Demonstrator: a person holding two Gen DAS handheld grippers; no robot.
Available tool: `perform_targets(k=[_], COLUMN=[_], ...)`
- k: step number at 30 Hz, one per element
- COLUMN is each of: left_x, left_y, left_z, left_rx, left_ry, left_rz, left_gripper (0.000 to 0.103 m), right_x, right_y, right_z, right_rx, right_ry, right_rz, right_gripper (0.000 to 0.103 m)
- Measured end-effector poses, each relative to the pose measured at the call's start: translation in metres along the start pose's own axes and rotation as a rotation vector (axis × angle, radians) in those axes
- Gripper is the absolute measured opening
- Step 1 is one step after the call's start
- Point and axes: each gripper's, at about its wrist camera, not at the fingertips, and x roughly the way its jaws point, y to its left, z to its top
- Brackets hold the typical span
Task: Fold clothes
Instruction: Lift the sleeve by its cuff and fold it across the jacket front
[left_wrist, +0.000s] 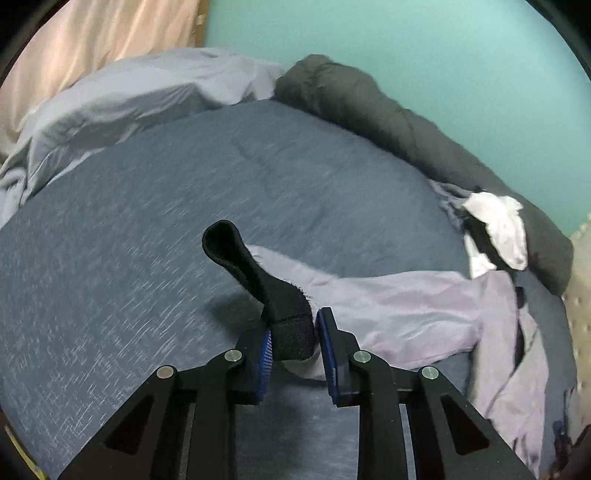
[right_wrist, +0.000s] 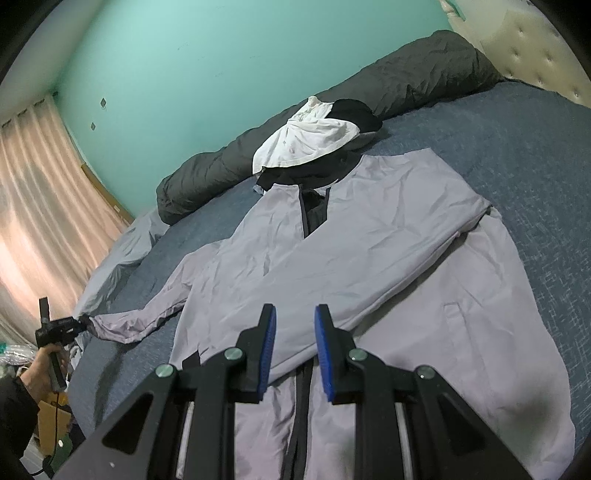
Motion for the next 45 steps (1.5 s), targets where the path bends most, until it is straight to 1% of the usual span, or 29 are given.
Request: perform_targets(k=[4, 10, 13, 20, 22, 25, 28, 30, 31, 33, 35, 37, 39, 40, 41, 42, 43, 44, 45], left_x=[-0.014, -0.037, -0.045, -0.054, -0.057, -0.058, -0.053, -0.044, -0.04, -0.026, -0.005, 0.017, 0.033, 0.04, 0.045, 0.049, 0.052, 0.053, 0.052], left_y=[-0.044, -0.147, -0.208, -0.375, -0.427, -0.501, -0.555, -0.592, -0.602, -0.617, -0.627, -0.629, -0.621, -0.616, -0.61, -0.603, -0.597, -0.59, -0.583], left_z=[0.015, 0.033, 0.035, 0.028, 0.017, -0.013, -0.053, -0.094, -0.111, -0.153, -0.189, -0.229, -0.261, -0.273, -0.282, -0.287, -0.291, -0.291, -0.291], left_rx=[0.034, 0.136, 0.193, 0.359, 0.408, 0.494, 0.564, 0.62, 0.639, 0.669, 0.677, 0.691, 0.707, 0.707, 0.696, 0.679, 0.661, 0.642, 0.63], left_ry=[-0.013, -0.051, -0.062, -0.057, -0.048, -0.017, 0.034, 0.091, 0.108, 0.151, 0.203, 0.274, 0.329, 0.354, 0.374, 0.394, 0.409, 0.421, 0.425], left_rz=[-0.071, -0.181, -0.242, -0.391, -0.446, -0.531, -0.601, -0.64, -0.654, -0.67, -0.678, -0.655, -0.627, -0.616, -0.609, -0.603, -0.604, -0.611, -0.614], left_gripper=[0.022, 0.021, 0.021, 0.021, 0.021, 0.021, 0.021, 0.021, 0.021, 0.021, 0.021, 0.021, 0.022, 0.025, 0.03, 0.044, 0.052, 0.053, 0.056], right_x=[-0.004, -0.012, -0.018, -0.037, -0.041, -0.05, -0.058, -0.061, -0.063, -0.063, -0.063, -0.062, -0.06, -0.059, -0.057, -0.056, -0.054, -0.052, -0.049], right_y=[-0.007, -0.024, -0.033, -0.062, -0.069, -0.08, -0.093, -0.102, -0.106, -0.114, -0.123, -0.13, -0.136, -0.139, -0.142, -0.143, -0.145, -0.146, -0.146], right_z=[0.001, 0.006, 0.011, 0.02, 0.022, 0.026, 0.028, 0.028, 0.028, 0.028, 0.026, 0.025, 0.024, 0.023, 0.022, 0.021, 0.02, 0.018, 0.018], right_rx=[0.027, 0.083, 0.104, 0.179, 0.19, 0.206, 0.23, 0.248, 0.257, 0.282, 0.312, 0.333, 0.349, 0.359, 0.373, 0.387, 0.4, 0.409, 0.411], right_ry=[-0.008, -0.023, -0.035, -0.061, -0.066, -0.079, -0.089, -0.086, -0.084, -0.069, -0.052, -0.034, -0.016, -0.006, 0.004, 0.013, 0.023, 0.032, 0.042], right_rz=[0.004, 0.015, 0.02, 0.026, 0.029, 0.027, 0.025, 0.021, 0.019, 0.031, 0.05, 0.056, 0.05, 0.05, 0.059, 0.066, 0.074, 0.079, 0.078], right_gripper=[0.021, 0.021, 0.021, 0.021, 0.021, 0.021, 0.021, 0.022, 0.022, 0.029, 0.03, 0.031, 0.032, 0.032, 0.034, 0.038, 0.039, 0.04, 0.04])
